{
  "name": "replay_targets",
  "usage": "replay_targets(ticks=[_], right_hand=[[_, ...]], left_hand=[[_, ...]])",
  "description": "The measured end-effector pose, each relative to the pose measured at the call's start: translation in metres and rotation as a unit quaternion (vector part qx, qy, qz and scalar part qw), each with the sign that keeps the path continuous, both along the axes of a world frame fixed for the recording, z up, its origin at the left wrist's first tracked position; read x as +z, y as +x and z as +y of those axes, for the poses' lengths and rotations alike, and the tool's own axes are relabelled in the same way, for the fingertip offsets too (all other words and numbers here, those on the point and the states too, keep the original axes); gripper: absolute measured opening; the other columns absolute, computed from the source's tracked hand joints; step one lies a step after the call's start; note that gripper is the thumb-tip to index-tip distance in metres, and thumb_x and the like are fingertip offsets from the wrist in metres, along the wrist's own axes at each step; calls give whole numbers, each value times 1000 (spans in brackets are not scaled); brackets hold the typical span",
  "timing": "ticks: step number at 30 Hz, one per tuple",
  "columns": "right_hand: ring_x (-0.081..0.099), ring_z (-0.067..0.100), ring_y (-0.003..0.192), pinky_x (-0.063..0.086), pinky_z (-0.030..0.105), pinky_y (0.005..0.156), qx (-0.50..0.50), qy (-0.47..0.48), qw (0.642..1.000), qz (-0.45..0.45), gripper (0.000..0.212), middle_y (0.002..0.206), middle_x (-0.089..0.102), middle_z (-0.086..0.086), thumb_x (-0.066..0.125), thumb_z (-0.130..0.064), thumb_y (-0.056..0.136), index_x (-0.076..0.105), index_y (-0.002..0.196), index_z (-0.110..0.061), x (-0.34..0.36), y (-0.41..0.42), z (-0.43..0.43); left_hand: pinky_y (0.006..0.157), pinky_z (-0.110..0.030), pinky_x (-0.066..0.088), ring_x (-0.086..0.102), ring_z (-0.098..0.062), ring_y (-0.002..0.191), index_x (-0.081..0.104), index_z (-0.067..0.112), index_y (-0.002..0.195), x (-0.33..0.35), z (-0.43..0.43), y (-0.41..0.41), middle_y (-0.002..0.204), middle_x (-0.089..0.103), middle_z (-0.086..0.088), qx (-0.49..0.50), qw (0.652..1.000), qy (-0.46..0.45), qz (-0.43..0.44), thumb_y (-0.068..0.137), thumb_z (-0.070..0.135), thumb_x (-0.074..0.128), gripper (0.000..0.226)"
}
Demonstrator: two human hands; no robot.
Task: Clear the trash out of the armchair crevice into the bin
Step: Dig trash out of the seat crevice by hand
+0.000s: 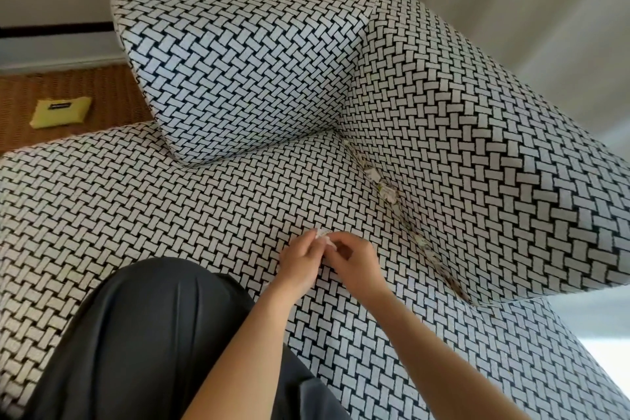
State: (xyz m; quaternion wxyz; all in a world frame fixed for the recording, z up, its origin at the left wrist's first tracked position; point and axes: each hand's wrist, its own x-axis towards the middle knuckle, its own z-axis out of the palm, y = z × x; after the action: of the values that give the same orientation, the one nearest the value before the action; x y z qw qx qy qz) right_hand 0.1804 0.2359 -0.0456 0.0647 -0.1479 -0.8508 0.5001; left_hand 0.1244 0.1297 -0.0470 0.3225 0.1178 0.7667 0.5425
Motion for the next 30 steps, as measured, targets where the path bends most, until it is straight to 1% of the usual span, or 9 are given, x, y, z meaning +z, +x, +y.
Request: replay_targets(ticks=[2, 5, 8, 11, 13, 17, 22, 25, 30], right_hand=[[57, 15, 59, 45, 21, 51, 9, -6, 1000, -25, 17, 75, 65, -2, 55, -13, 91, 65, 104, -15, 9, -2, 8], [59, 19, 58, 41, 15, 47, -134, 71, 988, -43, 30, 96, 63, 3, 50, -15, 94, 54, 124, -12, 17, -17, 42], [56, 11, 76, 45, 20, 65, -208, 208, 949, -114, 38, 128, 45, 6, 49, -18, 94, 45, 131, -11, 21, -32, 76], [53, 18, 105, 48, 30, 78, -180, 300, 918, -185, 47, 140, 36, 6, 44, -21, 96, 31, 140, -11, 13, -39, 85], [47, 24, 120, 47, 36, 90, -170, 339, 898, -223, 51, 146, 29, 9, 39, -22, 97, 23, 144, -10, 2, -45, 84], [52, 28, 109, 47, 36, 90, -188, 386, 867, -253, 35, 124, 51, 15, 44, -19, 95, 43, 126, -4, -9, -63, 84], [59, 23, 86, 45, 30, 58, -236, 356, 860, -277, 25, 101, 61, 10, 50, -25, 94, 56, 109, -7, -6, -73, 84], [57, 22, 78, 44, 29, 59, -278, 296, 875, -264, 18, 94, 64, 10, 55, -20, 91, 61, 101, -7, -6, -79, 85], [56, 25, 94, 44, 31, 71, -268, 246, 916, -169, 19, 103, 61, 10, 47, -16, 94, 60, 105, -9, -13, -64, 83]], left_hand=[[89, -20, 37, 49, -7, 106, 55, 17, 118, 1, -1, -1, 111, 53, 10, 21, 1000, 15, -13, 101, 27, 32, 31], [74, -12, 36, 57, -8, 90, 57, 14, 97, 1, -1, -1, 91, 62, 1, 32, 999, 21, -15, 101, 24, 32, 27], [85, -18, 35, 54, -1, 85, 54, 15, 90, 4, -2, -1, 82, 60, 1, 35, 999, 26, -28, 101, 25, 31, 28], [92, -26, 33, 53, 0, 86, 52, 23, 87, 8, -2, -2, 83, 60, 0, 40, 997, 41, -47, 101, 24, 30, 27], [93, -25, 33, 54, 0, 86, 55, 17, 91, 7, -2, -3, 83, 60, -1, 39, 997, 43, -50, 101, 22, 29, 28], [90, -25, 31, 56, -4, 92, 55, -3, 102, 4, -3, -3, 92, 62, -11, 43, 995, 57, -67, 101, 20, 30, 34], [82, -20, 37, 57, -8, 93, 55, -1, 96, 4, -2, -3, 98, 63, -11, 51, 994, 61, -69, 100, 18, 33, 30], [97, -29, 31, 55, -7, 90, 52, -1, 83, 7, -5, -2, 89, 63, -7, 34, 993, 74, -83, 98, 12, 34, 27], [91, -27, 27, 51, -2, 90, 53, -1, 87, 17, -10, 3, 99, 61, -8, 8, 992, 84, -93, 97, 13, 34, 26]])
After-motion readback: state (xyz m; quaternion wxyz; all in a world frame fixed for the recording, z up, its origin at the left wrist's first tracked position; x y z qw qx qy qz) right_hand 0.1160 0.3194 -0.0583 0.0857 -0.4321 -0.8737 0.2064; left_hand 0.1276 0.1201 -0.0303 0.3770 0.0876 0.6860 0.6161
